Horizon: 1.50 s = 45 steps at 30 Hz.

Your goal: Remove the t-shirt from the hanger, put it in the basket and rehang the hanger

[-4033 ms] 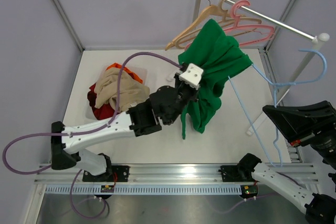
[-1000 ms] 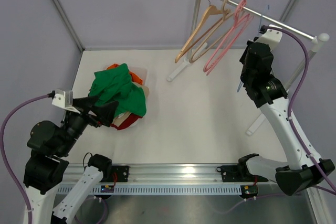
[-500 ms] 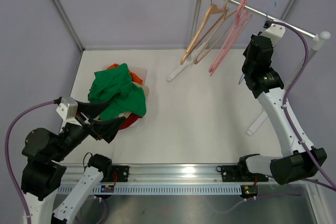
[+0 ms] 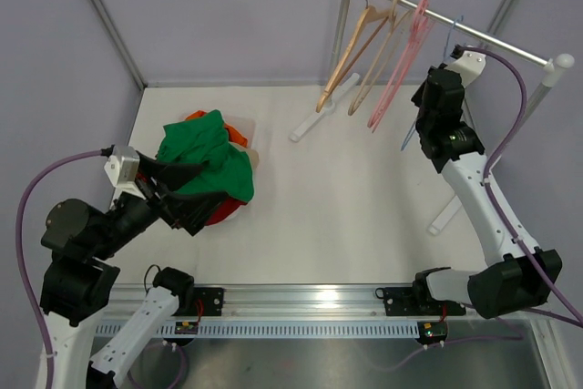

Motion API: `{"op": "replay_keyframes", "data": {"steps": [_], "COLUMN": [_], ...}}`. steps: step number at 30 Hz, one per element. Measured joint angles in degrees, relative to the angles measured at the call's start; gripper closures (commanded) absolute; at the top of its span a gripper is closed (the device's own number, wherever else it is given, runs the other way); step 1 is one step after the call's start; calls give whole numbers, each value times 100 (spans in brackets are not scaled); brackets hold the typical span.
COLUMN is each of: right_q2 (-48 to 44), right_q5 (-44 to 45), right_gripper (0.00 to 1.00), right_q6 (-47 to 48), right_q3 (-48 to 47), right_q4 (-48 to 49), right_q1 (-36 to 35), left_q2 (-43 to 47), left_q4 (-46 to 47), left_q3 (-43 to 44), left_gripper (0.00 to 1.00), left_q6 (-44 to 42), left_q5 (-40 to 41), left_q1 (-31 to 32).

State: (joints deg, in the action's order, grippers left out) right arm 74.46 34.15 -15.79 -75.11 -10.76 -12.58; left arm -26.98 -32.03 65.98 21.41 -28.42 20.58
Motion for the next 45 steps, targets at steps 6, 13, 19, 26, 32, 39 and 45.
{"op": "replay_keyframes", "data": {"steps": [6,13,19,26,32,39,45], "right_q2": [-299,-647,-1097,-2210,-3646,-5663,-6485], "right_q5": [-205,-435,-704,-1016,-1620,-2251,-2214], "right_gripper": [100,64,30,1,0,1,1], "right_q6": [-326,-645,-761,-828,-1130,-1384,-1226], "right_q3": [264,584,664,688,1128,1663,1394], "right_q4": [4,-2,-291,-535,-800,-1327,-1904], "right_q1": [0,4,17,26,26,26,28], "left_q2": [-225,-516,-546,-542,-435,118,802], "left_q4": [146,232,396,616,645,651,588], "left_q3": [0,17,-9,-308,-595,-1049,-1300], "left_gripper": [1,1,1,1,1,1,1], "left_q6": [63,68,114,184,267,264,254], "left_q5": [-146,-188,-188,-175,-42,221,581], "left_q1": [0,0,0,0,0,0,0]}}
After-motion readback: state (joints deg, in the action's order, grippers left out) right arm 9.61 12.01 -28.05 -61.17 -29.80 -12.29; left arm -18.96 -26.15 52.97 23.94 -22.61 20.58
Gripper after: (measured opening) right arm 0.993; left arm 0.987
